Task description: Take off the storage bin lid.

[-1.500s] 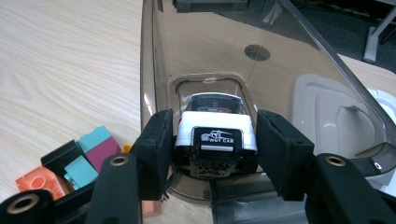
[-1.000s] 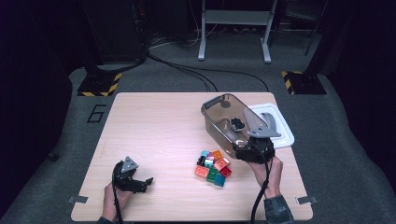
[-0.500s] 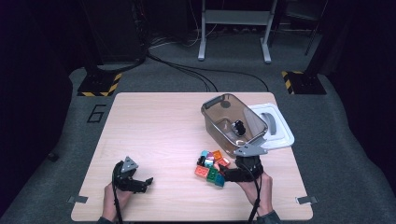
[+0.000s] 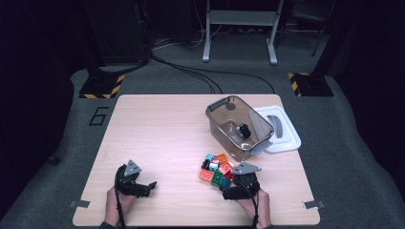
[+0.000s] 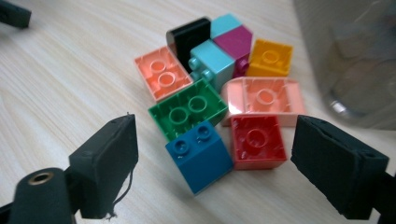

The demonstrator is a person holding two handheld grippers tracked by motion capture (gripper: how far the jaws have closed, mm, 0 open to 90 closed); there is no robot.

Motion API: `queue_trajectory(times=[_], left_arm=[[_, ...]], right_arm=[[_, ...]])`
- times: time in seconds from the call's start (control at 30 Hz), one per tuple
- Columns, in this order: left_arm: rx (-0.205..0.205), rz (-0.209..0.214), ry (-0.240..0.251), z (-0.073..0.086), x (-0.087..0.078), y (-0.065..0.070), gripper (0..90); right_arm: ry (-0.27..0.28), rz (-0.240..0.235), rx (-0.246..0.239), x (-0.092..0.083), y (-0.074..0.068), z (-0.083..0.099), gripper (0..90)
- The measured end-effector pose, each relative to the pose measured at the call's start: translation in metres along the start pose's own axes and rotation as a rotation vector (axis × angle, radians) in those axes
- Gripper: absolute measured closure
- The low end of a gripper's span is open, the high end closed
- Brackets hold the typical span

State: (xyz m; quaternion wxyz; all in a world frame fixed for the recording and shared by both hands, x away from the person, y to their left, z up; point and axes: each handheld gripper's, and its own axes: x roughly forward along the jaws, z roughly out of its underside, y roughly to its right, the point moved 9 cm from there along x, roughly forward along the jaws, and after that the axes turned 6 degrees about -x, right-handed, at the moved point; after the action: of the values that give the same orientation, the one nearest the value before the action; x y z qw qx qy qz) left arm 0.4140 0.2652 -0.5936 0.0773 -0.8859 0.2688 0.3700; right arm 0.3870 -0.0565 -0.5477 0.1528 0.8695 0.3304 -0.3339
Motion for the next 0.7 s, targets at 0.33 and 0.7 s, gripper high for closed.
queue_trajectory(times=[0.33, 0.7], left_arm=[[0.000, 0.000, 0.000, 0.000, 0.000, 0.000, 1.4], [0.000, 0.000, 0.000, 0.000, 0.000, 0.000, 1.4]], right_arm=[[0.032, 0.037, -0.004, 0.005, 0.002, 0.005, 26.7], [0.057, 0.139, 0.119, 0.002, 0.040, 0.021, 36.4]])
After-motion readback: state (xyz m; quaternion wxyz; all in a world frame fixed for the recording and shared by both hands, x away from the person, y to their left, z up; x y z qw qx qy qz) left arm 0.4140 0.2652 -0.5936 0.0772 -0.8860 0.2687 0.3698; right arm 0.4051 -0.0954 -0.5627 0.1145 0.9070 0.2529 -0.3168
